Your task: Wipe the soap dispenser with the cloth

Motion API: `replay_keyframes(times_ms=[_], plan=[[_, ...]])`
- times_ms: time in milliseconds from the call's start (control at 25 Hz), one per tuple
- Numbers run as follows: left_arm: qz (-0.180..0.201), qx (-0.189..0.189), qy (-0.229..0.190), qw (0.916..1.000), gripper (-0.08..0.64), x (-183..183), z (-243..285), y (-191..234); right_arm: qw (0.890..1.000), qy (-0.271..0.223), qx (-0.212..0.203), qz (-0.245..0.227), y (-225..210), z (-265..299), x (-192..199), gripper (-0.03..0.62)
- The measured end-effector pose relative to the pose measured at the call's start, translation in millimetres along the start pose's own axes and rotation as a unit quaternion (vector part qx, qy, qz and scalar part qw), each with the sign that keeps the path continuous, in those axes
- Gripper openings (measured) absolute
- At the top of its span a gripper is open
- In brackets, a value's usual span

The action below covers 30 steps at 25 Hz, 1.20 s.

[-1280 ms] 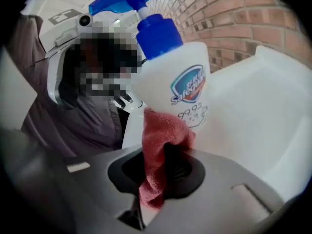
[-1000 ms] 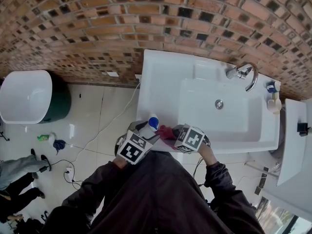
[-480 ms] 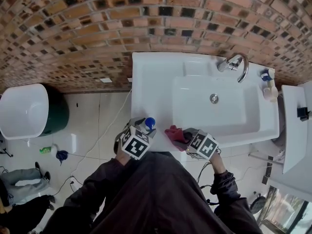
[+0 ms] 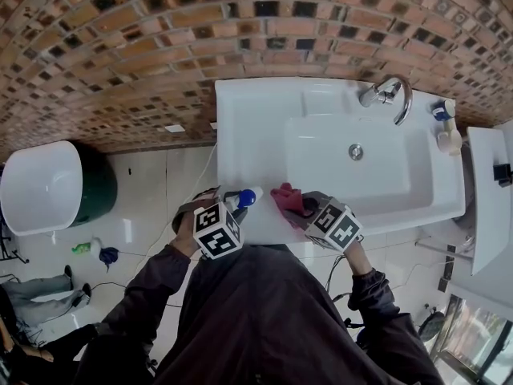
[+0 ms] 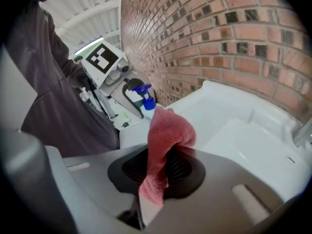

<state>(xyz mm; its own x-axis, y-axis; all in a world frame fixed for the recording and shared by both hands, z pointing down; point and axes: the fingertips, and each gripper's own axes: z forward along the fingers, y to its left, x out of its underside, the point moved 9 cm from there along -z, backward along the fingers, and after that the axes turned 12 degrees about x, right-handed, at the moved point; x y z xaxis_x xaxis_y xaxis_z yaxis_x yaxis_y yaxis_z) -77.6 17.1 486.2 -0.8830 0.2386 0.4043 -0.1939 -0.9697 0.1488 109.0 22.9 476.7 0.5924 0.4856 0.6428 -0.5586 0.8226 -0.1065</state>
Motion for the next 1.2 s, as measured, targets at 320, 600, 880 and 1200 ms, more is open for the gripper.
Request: replay_keyframes(times_ms=[320,600,880,1200], plan=[[-0.003,0.012,0.007,0.9999,0.176,-3.1,-0.9,1.3,0.987,-0.108,-0.034,0.116,-30.4,17.2,-40.5,0.058],[-0.003,0.014,0.011,0.9998,0.176,-4.9,-0.3,2.2,0.997,-0.018,-0.064,0.045,-25.6,60.2,-27.8,0.058],[0.017,0.008,0.020,0.9996,0.176,-4.6,-0.9,1.8,0.995,0.061,-0.042,-0.067,-12.4,102.2,-8.4,0.058],[0.170,-0.024,0.088,0.9812,0.182,-5.2,1.9,1.6,0.953,0.067,-0.018,-0.296,17.0,84.9,-10.1,0.058]])
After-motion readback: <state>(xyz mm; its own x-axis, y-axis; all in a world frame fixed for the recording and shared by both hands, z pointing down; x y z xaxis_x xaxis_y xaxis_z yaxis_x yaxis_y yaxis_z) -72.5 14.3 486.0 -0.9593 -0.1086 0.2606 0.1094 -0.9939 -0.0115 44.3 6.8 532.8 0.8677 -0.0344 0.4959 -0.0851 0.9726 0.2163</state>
